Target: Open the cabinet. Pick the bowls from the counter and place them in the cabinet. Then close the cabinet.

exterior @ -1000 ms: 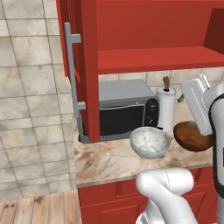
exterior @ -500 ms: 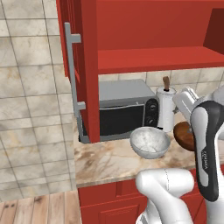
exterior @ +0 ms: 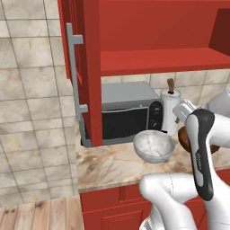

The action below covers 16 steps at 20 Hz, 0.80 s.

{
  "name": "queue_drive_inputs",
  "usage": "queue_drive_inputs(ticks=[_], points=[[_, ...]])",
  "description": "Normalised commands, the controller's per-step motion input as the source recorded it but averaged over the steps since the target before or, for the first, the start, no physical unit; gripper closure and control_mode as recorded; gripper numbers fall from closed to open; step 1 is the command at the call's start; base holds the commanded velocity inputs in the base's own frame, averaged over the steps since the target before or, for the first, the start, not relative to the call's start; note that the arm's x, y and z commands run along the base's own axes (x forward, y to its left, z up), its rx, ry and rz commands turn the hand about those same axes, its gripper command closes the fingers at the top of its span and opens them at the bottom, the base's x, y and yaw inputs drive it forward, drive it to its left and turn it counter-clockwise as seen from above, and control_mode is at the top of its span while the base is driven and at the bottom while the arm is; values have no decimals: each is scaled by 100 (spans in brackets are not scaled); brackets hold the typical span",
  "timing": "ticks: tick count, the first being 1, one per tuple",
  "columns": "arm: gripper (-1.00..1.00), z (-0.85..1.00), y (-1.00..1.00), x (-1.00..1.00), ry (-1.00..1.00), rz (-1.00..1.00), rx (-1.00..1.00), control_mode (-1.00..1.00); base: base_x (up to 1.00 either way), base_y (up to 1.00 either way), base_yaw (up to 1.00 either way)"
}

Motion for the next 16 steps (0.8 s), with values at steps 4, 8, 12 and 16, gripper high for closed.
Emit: queue_drive_inputs(ticks=[4, 8, 12, 16], points=[[-100, -34, -40, 12, 17, 3, -3, -100, 0, 0, 0], [-100, -39, -30, 7, 17, 2, -4, -100, 0, 0, 0], [-100, -48, -9, 7, 12, 1, -5, -100, 0, 0, 0], [-100, -51, 0, 3, 2, 0, -2, -100, 0, 0, 0]])
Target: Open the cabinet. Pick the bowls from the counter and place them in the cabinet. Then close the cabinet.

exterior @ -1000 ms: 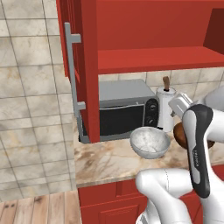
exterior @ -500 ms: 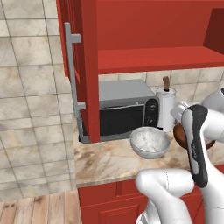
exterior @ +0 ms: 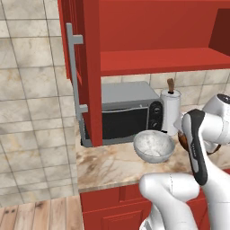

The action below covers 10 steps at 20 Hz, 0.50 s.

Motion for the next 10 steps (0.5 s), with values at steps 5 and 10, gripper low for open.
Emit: queue_drive_inputs(ticks=[5, 10], points=[[-100, -36, 0, 8, 0, 0, 0, -100, 0, 0, 0], [-100, -32, 0, 19, 0, 0, 0, -100, 0, 0, 0]])
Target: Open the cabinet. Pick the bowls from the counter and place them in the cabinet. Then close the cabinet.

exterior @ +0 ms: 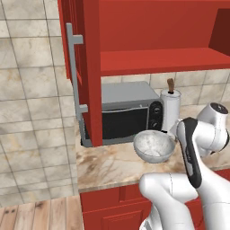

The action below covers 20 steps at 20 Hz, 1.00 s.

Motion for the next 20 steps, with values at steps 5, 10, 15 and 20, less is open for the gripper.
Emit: queue_drive_inputs(ticks=[5, 10, 15, 20], points=[[-100, -31, 0, 21, 0, 0, 0, -100, 0, 0, 0], [-100, -25, 0, 28, 0, 0, 0, -100, 0, 0, 0], [-100, -20, 0, 32, 0, 0, 0, -100, 0, 0, 0], [-100, -24, 0, 29, 0, 0, 0, -100, 0, 0, 0]])
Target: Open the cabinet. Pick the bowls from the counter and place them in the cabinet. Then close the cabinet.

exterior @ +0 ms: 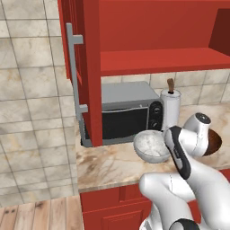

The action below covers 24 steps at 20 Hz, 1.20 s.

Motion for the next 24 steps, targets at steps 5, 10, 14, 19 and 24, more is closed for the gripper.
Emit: queue_drive_inputs(ticks=[5, 10, 14, 19, 24], points=[[-100, -24, 0, 27, 0, 0, 0, -100, 0, 0, 0], [-100, -27, 7, 6, 1, 0, 0, -100, 0, 0, 0], [100, -12, 31, -3, 0, 0, 0, -100, 0, 0, 0], [100, -3, 20, -37, -1, 0, 0, -100, 0, 0, 0], [100, -9, 6, -65, 0, 0, -4, -100, 0, 0, 0]])
